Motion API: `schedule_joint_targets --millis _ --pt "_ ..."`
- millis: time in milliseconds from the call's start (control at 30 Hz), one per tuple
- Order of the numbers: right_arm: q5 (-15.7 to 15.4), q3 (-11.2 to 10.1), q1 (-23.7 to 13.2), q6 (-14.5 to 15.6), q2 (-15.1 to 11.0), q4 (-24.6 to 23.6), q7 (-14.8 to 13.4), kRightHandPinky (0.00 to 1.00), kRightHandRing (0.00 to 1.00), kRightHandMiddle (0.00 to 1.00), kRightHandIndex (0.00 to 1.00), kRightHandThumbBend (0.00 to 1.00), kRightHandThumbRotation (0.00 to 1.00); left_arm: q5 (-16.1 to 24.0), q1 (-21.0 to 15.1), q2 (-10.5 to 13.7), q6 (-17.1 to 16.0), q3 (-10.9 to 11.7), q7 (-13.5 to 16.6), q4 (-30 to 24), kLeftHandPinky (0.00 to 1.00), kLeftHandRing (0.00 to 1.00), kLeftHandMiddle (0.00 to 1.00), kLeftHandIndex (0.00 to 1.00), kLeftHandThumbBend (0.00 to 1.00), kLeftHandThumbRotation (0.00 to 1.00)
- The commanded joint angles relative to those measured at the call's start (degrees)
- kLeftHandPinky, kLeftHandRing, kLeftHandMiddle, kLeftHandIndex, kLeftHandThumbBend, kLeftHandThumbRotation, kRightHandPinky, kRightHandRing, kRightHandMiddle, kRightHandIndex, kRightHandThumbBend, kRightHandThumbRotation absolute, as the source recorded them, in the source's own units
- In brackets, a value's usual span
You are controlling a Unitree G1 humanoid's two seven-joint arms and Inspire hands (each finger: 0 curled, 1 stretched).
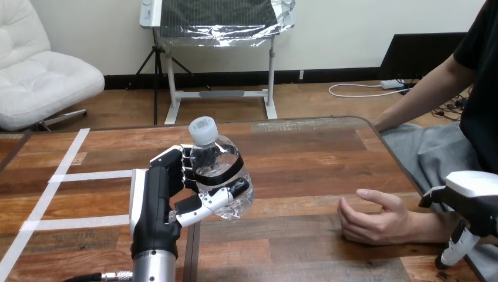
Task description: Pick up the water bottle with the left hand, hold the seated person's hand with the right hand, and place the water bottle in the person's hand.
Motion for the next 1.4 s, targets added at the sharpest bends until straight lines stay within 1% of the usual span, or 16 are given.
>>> schedule_joint_targets --millis 0,133,267,433,533,667,1033,1167,1367 --pt "-0.1 0.8 -5.1 -0.7 -1.8 1.2 -0.5 0.78 0.88 0.89 0.84 0.77 0.0 0.0 -2.3 -0.2 -2.0 0.5 0.2 -3.3 0.35 0.4 0.44 0.47 0.66 0.0" --pt "0.3 1.2 -5.5 -0.8 -1.6 2.1 -0.6 0.77 0.86 0.88 0.84 0.77 0.0 0.1 -2.3 -0.2 -1.7 0.5 0.3 -3.5 0.35 0.4 0.44 0.47 0.66 0.0" --pt "0.6 1.6 -6.1 -0.1 -0.9 2.9 -0.3 0.77 0.86 0.87 0.84 0.76 0.0 0.0 -2.3 -0.2 -1.6 0.5 0.2 -3.5 0.35 0.39 0.44 0.47 0.66 0.0" --pt "0.6 2.3 -6.6 -0.4 -0.6 4.1 -0.6 0.77 0.85 0.87 0.83 0.75 0.0 -0.1 -2.4 -0.1 -1.9 0.5 0.1 -3.3 0.35 0.39 0.44 0.47 0.66 0.0" --pt "0.6 2.7 -7.0 -0.9 -0.4 5.1 -1.0 0.77 0.84 0.86 0.83 0.75 0.0 -0.4 -2.3 -0.2 -1.4 0.5 -0.1 -3.6 0.35 0.4 0.44 0.47 0.66 0.0" --pt "0.6 3.5 -7.7 -2.1 -0.2 7.0 -2.2 0.76 0.83 0.85 0.82 0.75 0.0 -0.4 -2.3 -0.3 -1.4 0.6 0.0 -3.6 0.35 0.4 0.44 0.47 0.66 0.0" --pt "0.6 5.4 -9.5 -3.8 0.7 11.6 -4.7 0.74 0.82 0.84 0.81 0.77 0.0 -0.4 -2.1 -0.2 -1.5 0.6 0.0 -4.0 0.35 0.4 0.45 0.47 0.67 0.0" --pt "0.6 6.3 -10.2 -5.0 1.0 13.7 -6.4 0.73 0.81 0.83 0.8 0.77 0.0 -0.4 -2.0 -0.1 -1.6 0.7 -0.1 -4.1 0.35 0.4 0.45 0.47 0.66 0.0" --pt "0.5 7.5 -11.4 -5.5 1.7 16.2 -7.8 0.69 0.78 0.82 0.8 0.77 0.0 -0.9 -1.8 -0.2 -1.6 0.8 -0.2 -4.3 0.35 0.4 0.45 0.47 0.66 0.0"
